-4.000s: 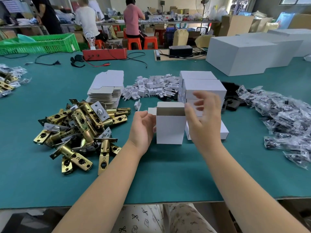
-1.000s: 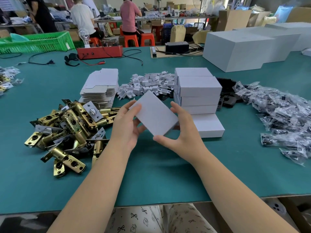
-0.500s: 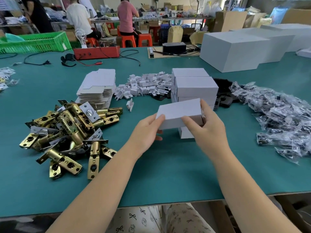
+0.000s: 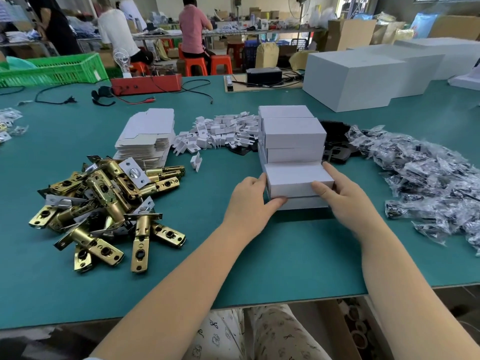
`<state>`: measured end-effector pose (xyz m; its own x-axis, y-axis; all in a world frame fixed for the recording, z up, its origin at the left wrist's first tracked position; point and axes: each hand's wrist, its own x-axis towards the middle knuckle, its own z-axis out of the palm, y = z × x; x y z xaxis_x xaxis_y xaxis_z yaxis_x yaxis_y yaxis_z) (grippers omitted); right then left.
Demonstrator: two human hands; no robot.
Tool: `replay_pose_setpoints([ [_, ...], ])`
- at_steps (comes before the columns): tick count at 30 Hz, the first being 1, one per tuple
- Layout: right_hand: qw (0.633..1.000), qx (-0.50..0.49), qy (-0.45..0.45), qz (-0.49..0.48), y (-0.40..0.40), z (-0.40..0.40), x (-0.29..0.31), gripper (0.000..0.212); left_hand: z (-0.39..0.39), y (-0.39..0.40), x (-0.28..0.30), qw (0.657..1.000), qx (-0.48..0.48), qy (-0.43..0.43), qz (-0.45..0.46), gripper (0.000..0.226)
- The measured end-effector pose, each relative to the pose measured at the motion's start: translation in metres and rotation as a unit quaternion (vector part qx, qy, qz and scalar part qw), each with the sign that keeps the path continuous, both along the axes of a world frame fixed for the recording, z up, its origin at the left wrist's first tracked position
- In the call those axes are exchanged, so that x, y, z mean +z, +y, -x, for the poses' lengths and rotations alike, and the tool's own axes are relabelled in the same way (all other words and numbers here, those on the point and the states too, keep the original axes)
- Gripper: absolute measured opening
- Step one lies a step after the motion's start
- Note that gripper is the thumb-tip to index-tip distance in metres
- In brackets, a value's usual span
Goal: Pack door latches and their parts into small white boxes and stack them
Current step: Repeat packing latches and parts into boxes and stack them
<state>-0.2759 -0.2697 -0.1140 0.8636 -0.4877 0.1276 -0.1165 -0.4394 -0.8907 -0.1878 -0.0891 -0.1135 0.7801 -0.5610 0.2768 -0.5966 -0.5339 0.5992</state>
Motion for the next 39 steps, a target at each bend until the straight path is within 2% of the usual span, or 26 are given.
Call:
replay_pose_setpoints([
  [6, 0.998, 0.01, -0.015, -0.054, 0.004, -0.002, -0.004, 0.059, 0.006, -0.005, -0.005, 1.0, -0.009, -0.005, -0.021, 0.044],
  [12, 0.999, 0.005, -0.022, -0.048, 0.004, -0.004, -0.007, 0.054, 0.009, -0.007, -0.007, 0.998, -0.017, -0.009, -0.058, 0.044],
  [18, 0.997, 0.0, -0.023, -0.068, 0.003, -0.005, -0.009, 0.061, 0.009, -0.008, -0.009, 0.992, 0.0, -0.021, -0.125, 0.038],
  [25, 0.995, 0.01, -0.025, -0.095, 0.006, -0.006, -0.008, 0.063, 0.008, -0.007, -0.009, 0.992, -0.005, -0.02, -0.126, 0.036],
  [28, 0.995, -0.078, -0.06, -0.015, 0.016, -0.005, -0.004, 0.073, 0.007, -0.002, -0.006, 0.994, -0.013, 0.016, -0.108, 0.03],
  [31, 0.96, -0.123, -0.222, 0.121, 0.039, 0.005, 0.008, 0.063, -0.003, 0.011, 0.002, 0.985, -0.05, 0.046, -0.159, 0.036],
  [33, 0.939, -0.077, -0.285, 0.174, 0.053, 0.005, 0.018, 0.049, -0.018, 0.023, 0.014, 0.985, -0.034, 0.053, -0.16, 0.042],
  [34, 0.944, -0.038, -0.288, 0.158, 0.061, 0.003, 0.022, 0.039, -0.029, 0.029, 0.02, 0.986, -0.01, 0.039, -0.16, 0.044],
  [36, 0.964, 0.042, -0.249, 0.081, 0.08, -0.002, 0.031, 0.021, -0.053, 0.041, 0.033, 0.982, 0.057, -0.015, -0.181, 0.047],
  [39, 0.977, 0.115, -0.178, 0.036, 0.111, -0.013, 0.03, 0.023, -0.088, 0.059, 0.052, 0.957, 0.174, -0.079, -0.221, 0.042],
])
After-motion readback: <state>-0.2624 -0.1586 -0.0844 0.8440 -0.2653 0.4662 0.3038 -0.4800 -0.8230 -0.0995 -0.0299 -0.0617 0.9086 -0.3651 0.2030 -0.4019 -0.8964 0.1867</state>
